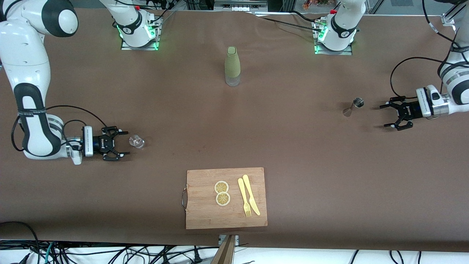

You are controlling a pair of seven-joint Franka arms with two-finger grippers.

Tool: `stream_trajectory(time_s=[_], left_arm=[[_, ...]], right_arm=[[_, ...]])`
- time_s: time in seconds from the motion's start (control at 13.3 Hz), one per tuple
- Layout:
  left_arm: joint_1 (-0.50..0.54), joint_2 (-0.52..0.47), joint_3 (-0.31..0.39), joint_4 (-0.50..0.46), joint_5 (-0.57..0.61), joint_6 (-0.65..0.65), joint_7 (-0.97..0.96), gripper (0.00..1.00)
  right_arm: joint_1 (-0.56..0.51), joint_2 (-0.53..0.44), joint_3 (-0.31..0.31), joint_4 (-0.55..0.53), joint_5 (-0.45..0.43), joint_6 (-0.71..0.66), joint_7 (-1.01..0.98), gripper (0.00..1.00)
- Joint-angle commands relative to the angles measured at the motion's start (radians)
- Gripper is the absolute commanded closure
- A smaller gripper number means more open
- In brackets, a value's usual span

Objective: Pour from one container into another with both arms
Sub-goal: 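Grasp the glass beaker with the right gripper while the left gripper grasps the jigger, then lift the beaker with the right gripper while the left gripper lifts the jigger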

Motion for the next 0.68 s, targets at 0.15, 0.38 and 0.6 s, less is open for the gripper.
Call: stream_trajectory(time_s=[0.15,0.38,0.6], left_arm=[[-0.002,0.083,0.0,-0.004,-0.089,-0.106,0.246,0.01],[-0.034,0.113,-0.002,-0.004,-0.098,-0.171,0.334,0.01],[-0.077,0.151,-0.002,-0.004,-0.136,-0.208,0.402,0.01]], right_arm=[[0.008,0.043,0.023,0.031,0.035,-0.015,-0.047,0.01],[0.022,0.072,0.032,0.031,0.06,-0.013,-0.058,0.02],[0.036,0.075,0.034,0.031,0.063,-0.018,-0.059,0.07]])
